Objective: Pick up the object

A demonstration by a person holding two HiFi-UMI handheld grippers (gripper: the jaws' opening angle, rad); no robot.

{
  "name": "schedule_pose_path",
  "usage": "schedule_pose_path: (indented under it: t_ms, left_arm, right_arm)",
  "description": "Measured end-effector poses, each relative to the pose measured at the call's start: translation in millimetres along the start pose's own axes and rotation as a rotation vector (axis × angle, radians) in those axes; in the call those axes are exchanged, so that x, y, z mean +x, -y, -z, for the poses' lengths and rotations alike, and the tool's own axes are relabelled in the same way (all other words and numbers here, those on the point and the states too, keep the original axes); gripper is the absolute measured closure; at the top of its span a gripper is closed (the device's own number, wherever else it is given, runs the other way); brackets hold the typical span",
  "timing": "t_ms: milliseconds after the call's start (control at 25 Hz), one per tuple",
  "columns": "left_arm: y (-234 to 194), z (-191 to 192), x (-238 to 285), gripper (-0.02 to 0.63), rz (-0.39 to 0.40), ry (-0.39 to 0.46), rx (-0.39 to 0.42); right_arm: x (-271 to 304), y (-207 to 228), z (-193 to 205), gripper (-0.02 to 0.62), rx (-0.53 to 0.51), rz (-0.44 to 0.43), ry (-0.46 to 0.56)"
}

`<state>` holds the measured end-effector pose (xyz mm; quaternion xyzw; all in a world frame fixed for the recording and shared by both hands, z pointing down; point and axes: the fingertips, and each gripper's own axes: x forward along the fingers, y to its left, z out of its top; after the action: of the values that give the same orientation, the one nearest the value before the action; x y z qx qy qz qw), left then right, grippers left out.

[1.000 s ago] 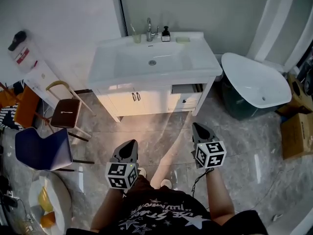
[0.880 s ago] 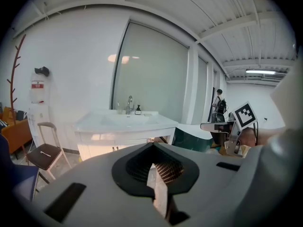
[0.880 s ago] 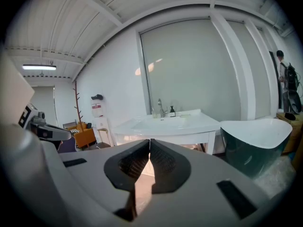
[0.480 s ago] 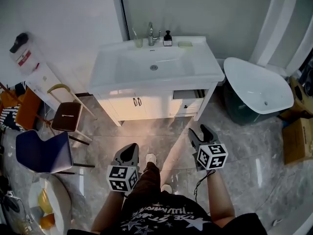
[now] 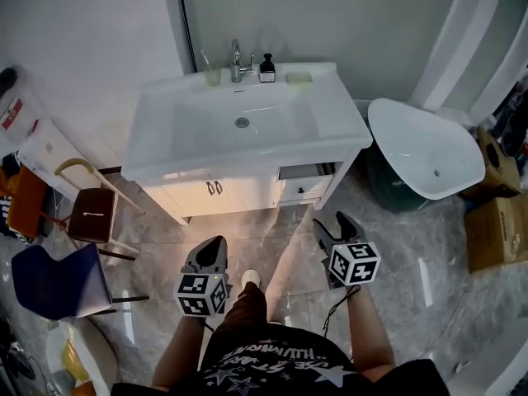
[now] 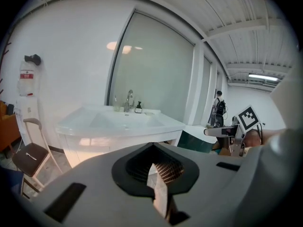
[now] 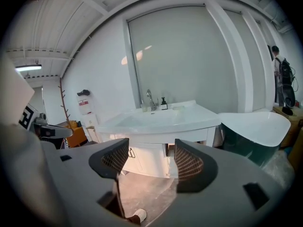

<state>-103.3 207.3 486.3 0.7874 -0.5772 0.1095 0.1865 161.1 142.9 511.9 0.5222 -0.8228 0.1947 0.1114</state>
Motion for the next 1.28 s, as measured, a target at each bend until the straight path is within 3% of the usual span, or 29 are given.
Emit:
schedule_pose_path:
  t_ms: [560,920,1280]
  left_arm:
    - [-92,-75,139,0.591,0.065,-0.03,0.0]
    - [-135,-97,179,0.591,0.097,-0.033,0.022]
    - [-146,-113,214,0.591,0.077,-0.025,0.026]
  right_arm:
    - [154,19,-83,0.301,-0.03,0.052,-0.038]
    - [207,25,-110,0.301,-0.011,0.099,-0.041]
    - [252,40,-127,0.301,-0.015,0.093,-0.033]
